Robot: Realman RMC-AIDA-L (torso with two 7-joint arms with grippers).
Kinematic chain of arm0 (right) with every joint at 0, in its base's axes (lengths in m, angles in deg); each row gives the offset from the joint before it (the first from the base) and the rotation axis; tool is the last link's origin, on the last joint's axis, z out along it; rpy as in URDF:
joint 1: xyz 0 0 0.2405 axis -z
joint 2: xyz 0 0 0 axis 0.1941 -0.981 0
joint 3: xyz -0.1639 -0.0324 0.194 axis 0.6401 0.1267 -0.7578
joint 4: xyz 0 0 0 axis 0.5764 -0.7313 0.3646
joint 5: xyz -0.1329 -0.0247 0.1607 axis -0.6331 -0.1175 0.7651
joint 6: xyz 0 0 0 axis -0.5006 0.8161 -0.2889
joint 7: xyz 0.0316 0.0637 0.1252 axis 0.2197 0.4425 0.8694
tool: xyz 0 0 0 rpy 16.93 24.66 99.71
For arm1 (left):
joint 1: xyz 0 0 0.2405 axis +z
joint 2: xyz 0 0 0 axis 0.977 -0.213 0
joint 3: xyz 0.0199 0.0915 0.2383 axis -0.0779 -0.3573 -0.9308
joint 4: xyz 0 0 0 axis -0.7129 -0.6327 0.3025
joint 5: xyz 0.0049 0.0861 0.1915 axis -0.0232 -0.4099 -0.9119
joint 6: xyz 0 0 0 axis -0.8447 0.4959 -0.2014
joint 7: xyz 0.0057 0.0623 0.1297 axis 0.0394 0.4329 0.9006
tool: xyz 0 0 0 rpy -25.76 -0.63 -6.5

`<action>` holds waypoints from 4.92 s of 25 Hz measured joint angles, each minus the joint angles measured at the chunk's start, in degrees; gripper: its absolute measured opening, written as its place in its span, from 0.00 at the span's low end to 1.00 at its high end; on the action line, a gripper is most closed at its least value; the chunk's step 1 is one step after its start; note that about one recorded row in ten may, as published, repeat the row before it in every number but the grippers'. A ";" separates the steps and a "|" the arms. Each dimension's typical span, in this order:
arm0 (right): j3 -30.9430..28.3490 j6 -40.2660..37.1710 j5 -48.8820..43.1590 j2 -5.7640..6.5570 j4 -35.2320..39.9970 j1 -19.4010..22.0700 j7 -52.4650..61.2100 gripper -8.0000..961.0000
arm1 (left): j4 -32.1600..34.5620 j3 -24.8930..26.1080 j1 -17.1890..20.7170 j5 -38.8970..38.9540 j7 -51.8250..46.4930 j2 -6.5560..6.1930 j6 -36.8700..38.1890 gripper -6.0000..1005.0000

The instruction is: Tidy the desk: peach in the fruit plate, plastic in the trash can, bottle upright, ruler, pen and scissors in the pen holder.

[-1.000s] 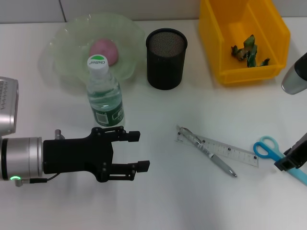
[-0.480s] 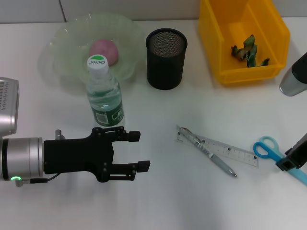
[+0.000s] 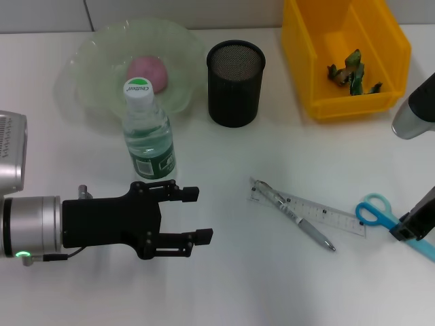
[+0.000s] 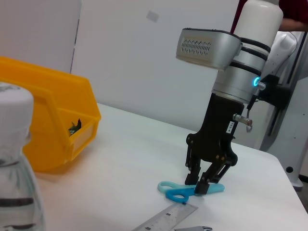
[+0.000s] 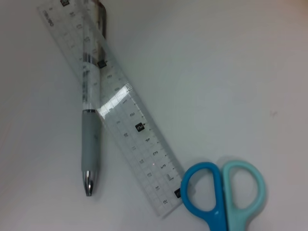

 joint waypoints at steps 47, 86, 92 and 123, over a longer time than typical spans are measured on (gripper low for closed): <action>-31.21 37.87 79.22 -0.31 -69.23 -26.03 -78.60 0.33 | 0.19 0.45 -0.02 0.35 -0.35 0.17 0.37 0.78; -4.36 4.39 20.28 0.12 -12.78 -15.48 -22.29 0.62 | 0.51 0.00 -0.17 0.32 -0.91 0.22 1.82 0.78; 0.41 8.51 20.27 0.07 -16.07 -16.19 -22.34 0.62 | 0.54 0.42 -0.18 0.26 -1.04 0.11 2.43 0.78; 2.44 13.50 19.96 -0.05 -26.30 -20.58 -20.94 0.61 | 0.19 0.28 0.05 0.00 -0.47 0.17 1.96 0.78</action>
